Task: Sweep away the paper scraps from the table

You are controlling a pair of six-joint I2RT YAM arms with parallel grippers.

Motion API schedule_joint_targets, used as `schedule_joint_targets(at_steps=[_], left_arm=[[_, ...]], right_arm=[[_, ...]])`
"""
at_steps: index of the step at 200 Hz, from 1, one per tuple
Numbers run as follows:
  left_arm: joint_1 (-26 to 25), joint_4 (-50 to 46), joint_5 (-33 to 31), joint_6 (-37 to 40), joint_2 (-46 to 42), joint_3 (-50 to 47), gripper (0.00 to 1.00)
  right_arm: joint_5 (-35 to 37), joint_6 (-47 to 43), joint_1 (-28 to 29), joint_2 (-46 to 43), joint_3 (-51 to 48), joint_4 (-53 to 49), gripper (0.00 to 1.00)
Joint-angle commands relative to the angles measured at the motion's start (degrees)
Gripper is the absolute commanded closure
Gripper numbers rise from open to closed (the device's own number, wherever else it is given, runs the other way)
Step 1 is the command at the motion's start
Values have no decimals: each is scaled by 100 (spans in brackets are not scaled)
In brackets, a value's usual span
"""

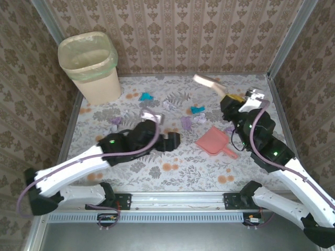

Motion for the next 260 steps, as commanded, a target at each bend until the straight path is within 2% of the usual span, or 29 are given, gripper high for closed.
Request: schedule_joint_targets(at_steps=[1, 44, 60, 83, 95, 133, 151, 180, 260], left_arm=[[-253, 276, -263, -447, 882, 338, 8], [-449, 1250, 198, -1455, 2463, 749, 16], [-548, 1370, 289, -1752, 3071, 1186, 17], [-674, 1303, 449, -2303, 3919, 1926, 24], [-750, 1429, 499, -2707, 4286, 2122, 25], [-846, 2121, 929, -3504, 5272, 2634, 36], [-913, 2044, 947, -3605, 5581, 3059, 37], [-987, 1778, 1069, -3863, 6133, 3715, 38], [-935, 2089, 982, -4156, 6693, 4010, 35]], right_arm=[[507, 397, -252, -270, -138, -306, 100], [737, -111, -491, -946, -691, -159, 100], [1025, -427, -567, -1108, -609, -322, 100], [1201, -781, -745, -1232, -482, -562, 100], [1175, -925, -832, -1243, -423, -680, 100], [675, -1417, -1183, -1073, -202, -1044, 100], [290, -1574, -1359, -1000, -142, -1164, 100], [127, -1572, -1507, -940, -132, -1299, 100], [127, -1640, -1538, -1161, -226, -1321, 100]])
